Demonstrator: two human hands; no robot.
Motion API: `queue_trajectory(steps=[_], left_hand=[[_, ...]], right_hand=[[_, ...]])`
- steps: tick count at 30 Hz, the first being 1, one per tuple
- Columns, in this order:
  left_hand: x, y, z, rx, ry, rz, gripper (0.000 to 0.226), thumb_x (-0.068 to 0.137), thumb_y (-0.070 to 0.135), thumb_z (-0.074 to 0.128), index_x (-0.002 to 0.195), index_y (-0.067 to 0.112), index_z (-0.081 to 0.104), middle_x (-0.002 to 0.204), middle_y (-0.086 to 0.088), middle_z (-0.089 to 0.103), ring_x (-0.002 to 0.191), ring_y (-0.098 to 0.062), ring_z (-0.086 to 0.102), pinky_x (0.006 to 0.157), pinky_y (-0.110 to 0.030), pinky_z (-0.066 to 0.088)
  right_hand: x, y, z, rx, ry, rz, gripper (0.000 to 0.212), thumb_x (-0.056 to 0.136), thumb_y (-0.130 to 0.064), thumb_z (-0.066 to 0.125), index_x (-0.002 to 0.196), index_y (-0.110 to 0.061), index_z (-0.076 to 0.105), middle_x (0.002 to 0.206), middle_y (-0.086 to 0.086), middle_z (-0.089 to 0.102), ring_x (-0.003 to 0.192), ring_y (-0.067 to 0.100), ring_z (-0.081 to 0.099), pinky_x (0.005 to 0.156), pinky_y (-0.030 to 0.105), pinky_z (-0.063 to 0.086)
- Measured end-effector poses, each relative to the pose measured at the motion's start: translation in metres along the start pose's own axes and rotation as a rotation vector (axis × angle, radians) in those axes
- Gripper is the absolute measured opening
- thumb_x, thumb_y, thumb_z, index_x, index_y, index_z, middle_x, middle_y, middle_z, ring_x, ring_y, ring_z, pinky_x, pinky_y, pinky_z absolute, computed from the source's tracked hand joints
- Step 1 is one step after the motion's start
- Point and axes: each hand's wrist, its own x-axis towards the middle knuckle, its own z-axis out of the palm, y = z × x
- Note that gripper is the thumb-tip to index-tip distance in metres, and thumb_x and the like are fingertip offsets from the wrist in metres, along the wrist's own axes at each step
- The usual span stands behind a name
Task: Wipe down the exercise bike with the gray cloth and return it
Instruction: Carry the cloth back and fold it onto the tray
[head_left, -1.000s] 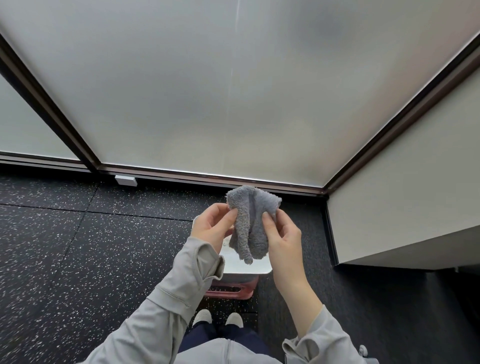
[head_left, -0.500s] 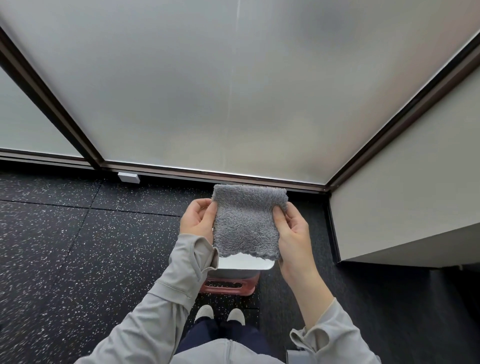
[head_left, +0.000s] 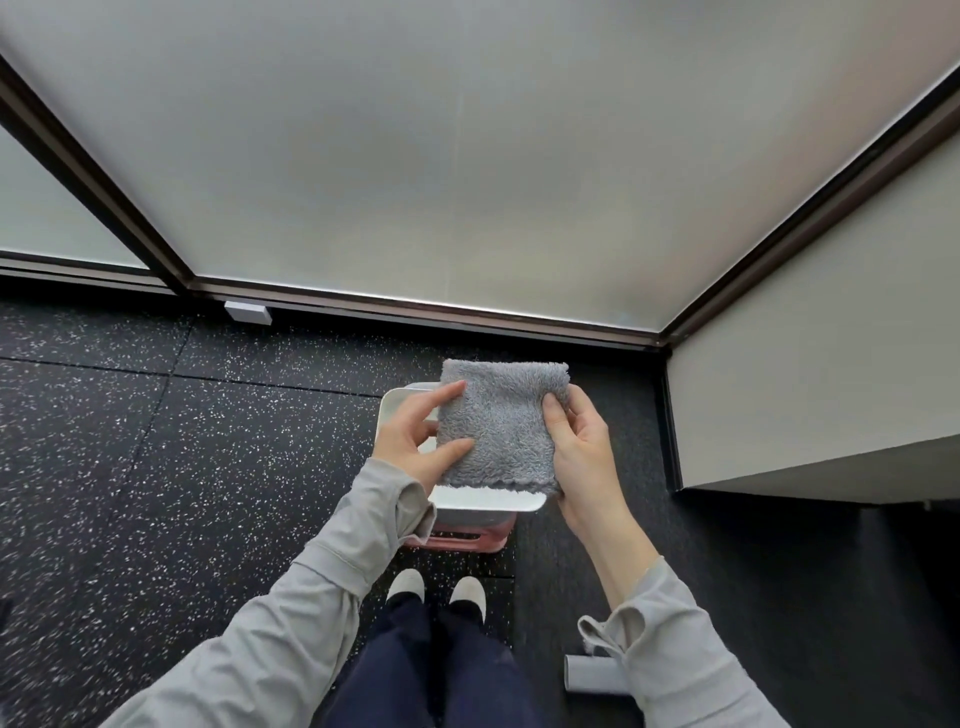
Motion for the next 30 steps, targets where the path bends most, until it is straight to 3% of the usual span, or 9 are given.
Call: queue_trajectory(steps=[3,7,9,12,16,19,21,26,30], left_hand=[[0.021,-0.021,0.001,0.117,0.005,-0.001,0.064,0.072,-0.011,0.071,0.129,0.013,0.053,0.122,-0.004,0.052,0.092,-0.022,0.053,0.089,-0.048,0.052],[0.048,-0.064,0.004,0.187,0.020,-0.004,0.069,0.069,-0.009,0.074,0.129,0.019,0.051,0.111,0.014,0.048,0.092,-0.018,0.052,0.090,-0.043,0.052],[0.061,-0.093,0.003,0.248,0.014,-0.031,0.072,0.069,-0.007,0.075,0.130,0.023,0.050,0.119,0.005,0.049,0.093,-0.020,0.053,0.093,-0.036,0.050],[0.078,-0.137,0.002,0.298,-0.016,-0.095,0.070,0.071,-0.005,0.074,0.132,0.020,0.050,0.124,0.000,0.048,0.095,-0.021,0.053,0.095,-0.034,0.049],[0.101,-0.190,0.005,0.279,-0.018,-0.170,0.069,0.072,-0.006,0.072,0.134,0.015,0.048,0.121,0.003,0.044,0.098,-0.021,0.053,0.096,-0.040,0.050],[0.121,-0.230,0.007,0.280,-0.013,-0.184,0.069,0.073,-0.006,0.072,0.134,0.016,0.048,0.123,0.001,0.044,0.100,-0.019,0.052,0.092,-0.029,0.049],[0.132,-0.255,0.009,0.277,-0.018,-0.187,0.069,0.073,-0.006,0.071,0.134,0.015,0.048,0.123,0.002,0.043,0.098,-0.017,0.052,0.089,-0.026,0.048],[0.153,-0.310,0.005,0.338,-0.042,-0.206,0.070,0.073,-0.005,0.072,0.135,0.017,0.048,0.123,0.005,0.042,0.096,-0.012,0.049,0.086,-0.022,0.044],[0.160,-0.340,0.000,0.436,-0.088,-0.192,0.074,0.071,-0.005,0.073,0.137,0.014,0.045,0.125,0.003,0.043,0.093,-0.012,0.049,0.088,-0.019,0.040]], right_hand=[[0.022,0.022,-0.004,-0.137,0.026,-0.017,0.018,0.098,-0.012,0.046,0.104,-0.021,0.061,0.102,0.008,0.067,0.098,0.023,0.063,0.093,0.050,0.049],[0.053,0.067,-0.008,-0.287,0.026,-0.048,0.021,0.097,-0.004,0.045,0.113,-0.014,0.053,0.104,0.016,0.064,0.093,0.032,0.061,0.087,0.051,0.049],[0.066,0.090,-0.007,-0.330,0.002,-0.041,0.041,0.096,-0.003,0.043,0.123,-0.034,0.045,0.104,0.011,0.060,0.079,0.026,0.057,0.076,0.044,0.051],[0.084,0.125,-0.007,-0.432,-0.076,-0.072,0.074,0.095,0.001,0.039,0.127,-0.064,0.028,0.106,-0.012,0.051,0.063,0.001,0.045,0.064,0.018,0.044],[0.107,0.176,-0.005,-0.622,-0.152,-0.087,0.050,0.094,0.007,0.037,0.126,-0.026,0.057,0.116,0.006,0.054,0.097,0.005,0.049,0.087,0.004,0.037],[0.128,0.216,-0.003,-0.664,-0.165,-0.051,0.035,0.095,0.004,0.043,0.120,-0.012,0.063,0.115,0.010,0.054,0.104,0.014,0.051,0.098,0.025,0.043],[0.141,0.241,-0.002,-0.687,-0.176,-0.032,0.034,0.092,0.001,0.052,0.123,-0.009,0.060,0.116,0.011,0.053,0.099,0.012,0.049,0.094,0.030,0.044],[0.161,0.298,-0.002,-0.763,-0.275,0.031,0.052,0.083,0.003,0.062,0.131,-0.007,0.049,0.123,0.011,0.047,0.110,0.013,0.046,0.094,0.010,0.028],[0.173,0.322,-0.001,-0.796,-0.309,0.050,0.057,0.081,0.007,0.060,0.134,-0.006,0.045,0.129,0.013,0.044,0.120,0.020,0.045,0.095,0.005,0.022]])
